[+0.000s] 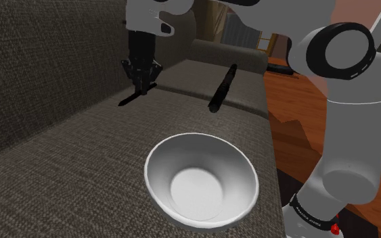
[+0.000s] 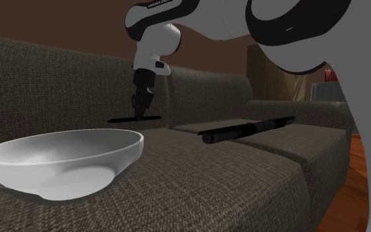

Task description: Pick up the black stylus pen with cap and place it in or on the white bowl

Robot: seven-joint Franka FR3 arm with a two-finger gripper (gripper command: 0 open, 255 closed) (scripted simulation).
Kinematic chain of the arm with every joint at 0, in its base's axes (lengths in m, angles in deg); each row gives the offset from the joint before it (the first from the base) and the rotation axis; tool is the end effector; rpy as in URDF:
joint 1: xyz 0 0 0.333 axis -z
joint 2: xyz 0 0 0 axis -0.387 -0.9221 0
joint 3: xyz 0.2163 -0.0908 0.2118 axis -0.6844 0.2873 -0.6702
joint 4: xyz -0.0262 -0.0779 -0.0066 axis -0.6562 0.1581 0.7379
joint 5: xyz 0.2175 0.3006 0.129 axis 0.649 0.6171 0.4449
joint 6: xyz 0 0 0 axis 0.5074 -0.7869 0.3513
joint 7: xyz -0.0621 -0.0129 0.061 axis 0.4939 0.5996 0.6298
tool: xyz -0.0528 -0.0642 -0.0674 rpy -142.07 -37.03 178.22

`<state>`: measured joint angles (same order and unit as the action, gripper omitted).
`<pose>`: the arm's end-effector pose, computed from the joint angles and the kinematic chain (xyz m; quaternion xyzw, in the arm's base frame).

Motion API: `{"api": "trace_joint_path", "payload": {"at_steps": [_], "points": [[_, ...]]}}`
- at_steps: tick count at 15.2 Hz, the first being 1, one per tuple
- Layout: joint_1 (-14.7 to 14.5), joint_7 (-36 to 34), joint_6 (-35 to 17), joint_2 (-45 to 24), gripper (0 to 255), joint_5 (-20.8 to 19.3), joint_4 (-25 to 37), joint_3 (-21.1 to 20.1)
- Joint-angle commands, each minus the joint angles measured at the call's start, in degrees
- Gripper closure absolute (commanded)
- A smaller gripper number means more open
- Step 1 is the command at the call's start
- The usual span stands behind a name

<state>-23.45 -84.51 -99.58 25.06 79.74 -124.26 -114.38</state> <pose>0.5898 0.2766 0.5780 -0.8277 0.5498 0.1090 0.0270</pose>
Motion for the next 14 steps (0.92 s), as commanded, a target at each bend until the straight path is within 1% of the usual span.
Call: {"api": "trace_joint_path", "payload": {"at_steps": [1, 6, 10, 12, 13, 14], "points": [[-0.58, -0.45, 2.22, -0.88, 255, -0.4, 3.06, -0.02], [-2.3, -1.55, 7.49, -3.37, 255, -1.52, 10.86, -0.01], [-4.54, -2.55, 12.66, -6.53, 255, -2.93, 19.26, 0.14], [-6.3, -3.08, 15.98, -8.95, 255, -3.99, 25.1, 0.34], [-7.54, -3.35, 18.09, -10.65, 255, -4.72, 29.0, 0.53], [-9.54, -3.62, 21.13, -13.37, 255, -5.84, 34.94, 0.9]]}}
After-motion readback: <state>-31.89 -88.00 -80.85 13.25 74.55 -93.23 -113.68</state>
